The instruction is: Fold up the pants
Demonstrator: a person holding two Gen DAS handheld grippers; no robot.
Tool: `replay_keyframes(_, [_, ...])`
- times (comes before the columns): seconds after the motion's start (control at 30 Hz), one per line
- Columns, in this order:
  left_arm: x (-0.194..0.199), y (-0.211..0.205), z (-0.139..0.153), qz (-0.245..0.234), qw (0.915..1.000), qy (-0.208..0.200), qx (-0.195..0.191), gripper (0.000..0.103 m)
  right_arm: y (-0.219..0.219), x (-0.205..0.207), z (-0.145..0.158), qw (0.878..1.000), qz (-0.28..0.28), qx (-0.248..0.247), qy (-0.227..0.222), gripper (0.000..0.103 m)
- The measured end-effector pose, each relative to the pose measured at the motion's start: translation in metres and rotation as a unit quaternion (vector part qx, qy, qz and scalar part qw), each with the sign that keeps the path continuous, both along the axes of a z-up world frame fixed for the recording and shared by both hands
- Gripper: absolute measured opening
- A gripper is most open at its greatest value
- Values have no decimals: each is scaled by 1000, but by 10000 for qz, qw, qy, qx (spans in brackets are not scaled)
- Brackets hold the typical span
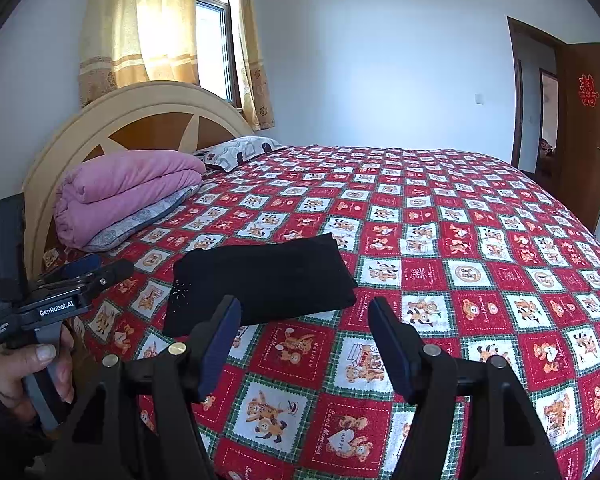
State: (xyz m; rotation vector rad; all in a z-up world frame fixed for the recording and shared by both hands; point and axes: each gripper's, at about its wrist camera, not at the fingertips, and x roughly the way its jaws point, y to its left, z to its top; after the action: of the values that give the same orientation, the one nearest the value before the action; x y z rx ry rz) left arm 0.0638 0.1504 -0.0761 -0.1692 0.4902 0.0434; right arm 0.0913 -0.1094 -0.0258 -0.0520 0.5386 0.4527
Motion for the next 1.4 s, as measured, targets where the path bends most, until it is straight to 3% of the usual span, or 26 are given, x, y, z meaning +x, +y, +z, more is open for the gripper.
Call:
replay_keyframes(0.43, [6,-7,-4,44,9992,274,289,103,0,-5,-3,10000,-35,6,16,68])
replay_keyframes(1.0, [-8,-13,22,250,9982,-199,516,103,-10,-13,9,9993,-190,146,-282,68])
replay_keyframes(1.23, [-10,-15,21,595,9952,-271,726,103,-6,-13,5,9995,-157,94,-255,68])
replay_keyframes(1.4, [-10,-13,16,586,9952,-284,731,103,-3,-13,-1,9997,-147,53,-180,68])
